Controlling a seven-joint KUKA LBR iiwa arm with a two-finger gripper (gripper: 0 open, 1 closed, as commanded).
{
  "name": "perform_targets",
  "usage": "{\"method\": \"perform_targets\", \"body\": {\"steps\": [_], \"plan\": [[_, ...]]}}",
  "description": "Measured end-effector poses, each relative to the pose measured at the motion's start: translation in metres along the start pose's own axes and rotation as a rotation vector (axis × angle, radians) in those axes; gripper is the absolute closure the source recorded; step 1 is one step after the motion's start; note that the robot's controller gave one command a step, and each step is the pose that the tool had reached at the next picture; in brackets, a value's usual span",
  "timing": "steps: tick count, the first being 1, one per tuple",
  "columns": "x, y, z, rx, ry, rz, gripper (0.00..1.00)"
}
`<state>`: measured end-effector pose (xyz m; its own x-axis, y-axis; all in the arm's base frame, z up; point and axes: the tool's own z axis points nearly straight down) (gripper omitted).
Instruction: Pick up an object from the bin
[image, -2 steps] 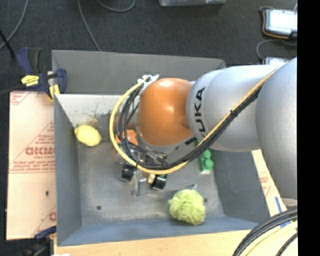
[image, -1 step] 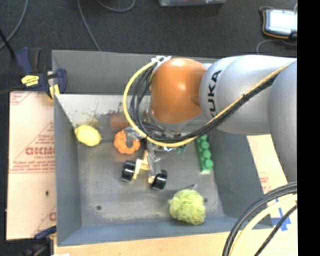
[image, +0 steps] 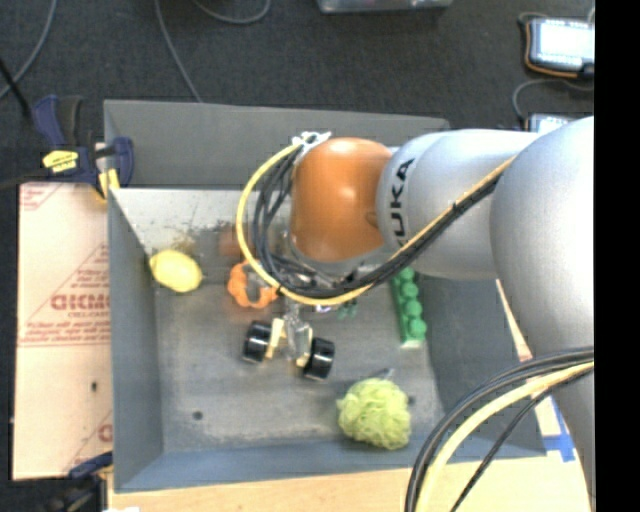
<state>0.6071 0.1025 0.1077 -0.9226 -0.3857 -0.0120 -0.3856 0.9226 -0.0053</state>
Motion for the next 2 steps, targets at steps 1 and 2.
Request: {"method": "perform_targets", "body": {"steps": [1, 2], "plan": [[0.0127, -0.0258, 0.0263, -0.007, 0.007, 0.087, 1.0], [0.0128, -0.0259, 0.0263, -0.008, 0.007, 0.088, 1.0]]}}
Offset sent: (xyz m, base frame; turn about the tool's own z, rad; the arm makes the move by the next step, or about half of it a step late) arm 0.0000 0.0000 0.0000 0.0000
